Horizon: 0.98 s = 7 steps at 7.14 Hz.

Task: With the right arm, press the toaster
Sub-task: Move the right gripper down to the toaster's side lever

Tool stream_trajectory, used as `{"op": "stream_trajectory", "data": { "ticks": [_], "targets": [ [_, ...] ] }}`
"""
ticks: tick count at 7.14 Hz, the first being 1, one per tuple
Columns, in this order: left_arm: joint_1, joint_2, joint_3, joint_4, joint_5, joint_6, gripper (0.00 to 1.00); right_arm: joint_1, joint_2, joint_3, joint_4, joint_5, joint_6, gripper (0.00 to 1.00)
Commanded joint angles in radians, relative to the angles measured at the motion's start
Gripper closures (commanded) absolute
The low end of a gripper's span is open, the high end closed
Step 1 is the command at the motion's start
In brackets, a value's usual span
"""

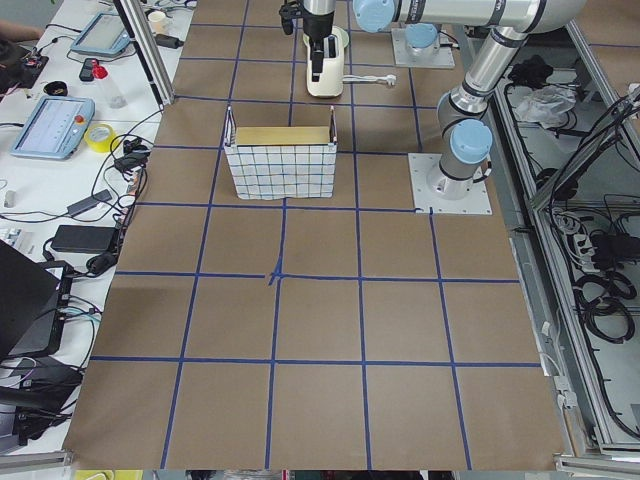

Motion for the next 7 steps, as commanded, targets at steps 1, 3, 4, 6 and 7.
{"op": "stream_trajectory", "data": {
  "ticks": [1,3,4,6,7],
  "targets": [
    [0.0,0.0,0.0,0.0,0.0,0.0,0.0,-0.076,0.02,0.154,0.012,0.111,-0.343,1.0],
    [0.0,0.0,0.0,0.0,0.0,0.0,0.0,-0.085,0.037,0.233,-0.003,0.148,-0.488,1.0],
    [0.0,0.0,0.0,0.0,0.0,0.0,0.0,-0.085,0.06,0.236,-0.003,0.167,-0.556,1.0],
    [0.0,0.0,0.0,0.0,-0.001,0.0,0.0,-0.085,0.078,0.236,-0.005,0.17,-0.555,1.0],
    [0.0,0.0,0.0,0.0,-0.001,0.0,0.0,-0.085,0.083,0.236,-0.012,0.17,-0.552,1.0]
  ]
}}
